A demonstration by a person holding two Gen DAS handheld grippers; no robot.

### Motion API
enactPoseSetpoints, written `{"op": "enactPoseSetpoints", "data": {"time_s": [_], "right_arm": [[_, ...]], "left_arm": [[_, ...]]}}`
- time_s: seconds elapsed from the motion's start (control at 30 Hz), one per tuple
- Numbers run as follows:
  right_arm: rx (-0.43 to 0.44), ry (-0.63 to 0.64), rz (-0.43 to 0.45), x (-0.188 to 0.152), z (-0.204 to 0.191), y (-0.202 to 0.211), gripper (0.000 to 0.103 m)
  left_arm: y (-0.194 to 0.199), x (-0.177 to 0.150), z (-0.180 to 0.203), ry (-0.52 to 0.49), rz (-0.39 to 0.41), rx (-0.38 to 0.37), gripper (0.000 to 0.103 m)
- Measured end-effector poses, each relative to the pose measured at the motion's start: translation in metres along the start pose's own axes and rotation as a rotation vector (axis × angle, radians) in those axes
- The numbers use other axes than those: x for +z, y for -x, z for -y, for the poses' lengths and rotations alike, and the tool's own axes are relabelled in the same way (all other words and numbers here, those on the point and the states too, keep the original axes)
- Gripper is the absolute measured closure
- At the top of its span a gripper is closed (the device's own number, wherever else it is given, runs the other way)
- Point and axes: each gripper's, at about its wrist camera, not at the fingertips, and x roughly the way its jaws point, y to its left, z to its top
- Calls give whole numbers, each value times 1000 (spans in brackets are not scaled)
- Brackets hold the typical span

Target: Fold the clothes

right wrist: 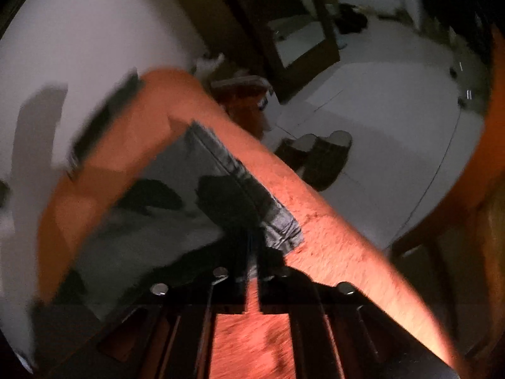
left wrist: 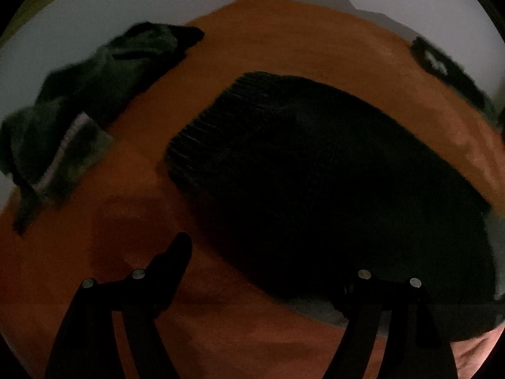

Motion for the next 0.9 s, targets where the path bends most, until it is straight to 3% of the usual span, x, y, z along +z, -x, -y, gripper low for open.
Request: {"op": "enactPoseSetpoints", "data": {"time_s": [0.1,0.37,0.47,0.53,0.57,0.77,0.83,0.9], "right_arm": [[68,-99,9,-2,10,12,73],[112,-255,-101,-24,28,-25,72],[150,-307,-85,-24,33,-31,61],[178,-308,-71,-20,31,-33,42],[180,-302,-61,-18,29,-34,41],[164,-332,5,-3,26,-44,43],[137,-315,21,0,20,-44,72],[58,-245,42,2,8,-37,83]], "left_arm": [[4,1,6,33,-26,-70,24],[13,-1,27,-33,-40,-111,24],[6,-3,12,111,-126,-208,24],[2,-7,5,203,-183,-261,24],[-1,-7,2,233,-204,-282,24],[-5,-9,2,233,-231,-288,24],[-7,-10,5,213,-256,-279,24],[-5,-13,7,199,-257,-276,24]]}}
